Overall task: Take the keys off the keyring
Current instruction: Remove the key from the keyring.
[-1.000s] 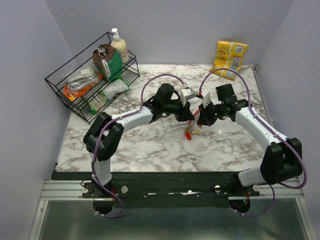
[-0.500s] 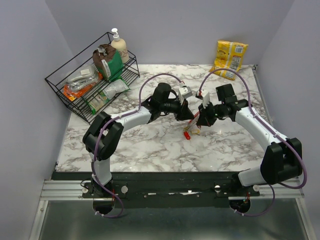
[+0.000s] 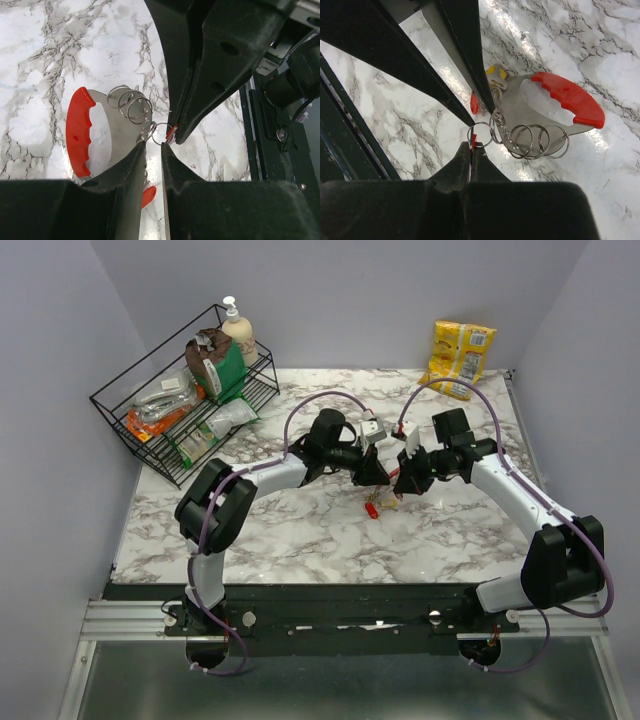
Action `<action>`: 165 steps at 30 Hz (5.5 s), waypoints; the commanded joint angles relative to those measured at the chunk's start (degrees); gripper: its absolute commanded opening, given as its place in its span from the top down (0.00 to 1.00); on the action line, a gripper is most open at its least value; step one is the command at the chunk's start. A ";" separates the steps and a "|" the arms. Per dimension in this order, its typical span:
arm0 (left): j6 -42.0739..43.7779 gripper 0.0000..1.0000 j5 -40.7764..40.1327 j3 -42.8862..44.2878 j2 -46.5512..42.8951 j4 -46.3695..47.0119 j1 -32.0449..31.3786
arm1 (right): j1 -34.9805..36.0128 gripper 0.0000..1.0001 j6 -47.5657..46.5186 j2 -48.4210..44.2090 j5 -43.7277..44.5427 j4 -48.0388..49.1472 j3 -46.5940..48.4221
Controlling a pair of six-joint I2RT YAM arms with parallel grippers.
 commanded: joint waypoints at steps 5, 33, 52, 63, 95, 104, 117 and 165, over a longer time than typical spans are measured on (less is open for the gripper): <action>4.62 0.72 2.24 1.14 0.33 -0.10 -0.02 | -0.30 0.99 -2.20 -1.07 -3.65 -2.39 1.74; 3.83 0.71 -2.59 -14.68 -15.57 8.42 6.75 | 6.73 0.97 -6.77 13.78 2.33 -17.34 20.81; 4.35 0.71 -5.31 -14.69 -14.79 7.47 2.45 | 7.17 0.96 -5.01 13.87 2.33 -14.52 20.02; 9.27 0.71 -7.77 -12.40 -12.85 1.49 0.24 | 7.17 0.96 -4.57 12.46 2.94 -14.08 19.76; 10.42 0.71 -5.93 -17.05 -14.35 7.37 1.12 | 7.17 0.95 -6.86 8.16 5.05 -13.91 15.81; 8.14 0.70 -4.44 -16.44 -13.64 8.87 1.03 | 7.26 0.95 -6.33 8.68 4.53 -13.99 16.50; 8.05 0.70 -4.79 -15.56 -12.50 8.43 0.33 | 9.01 0.95 -6.16 8.95 5.58 -14.08 16.86; 6.55 0.73 -3.91 -13.54 -11.53 8.95 -0.20 | 10.16 0.95 -6.86 7.54 8.65 -16.01 19.50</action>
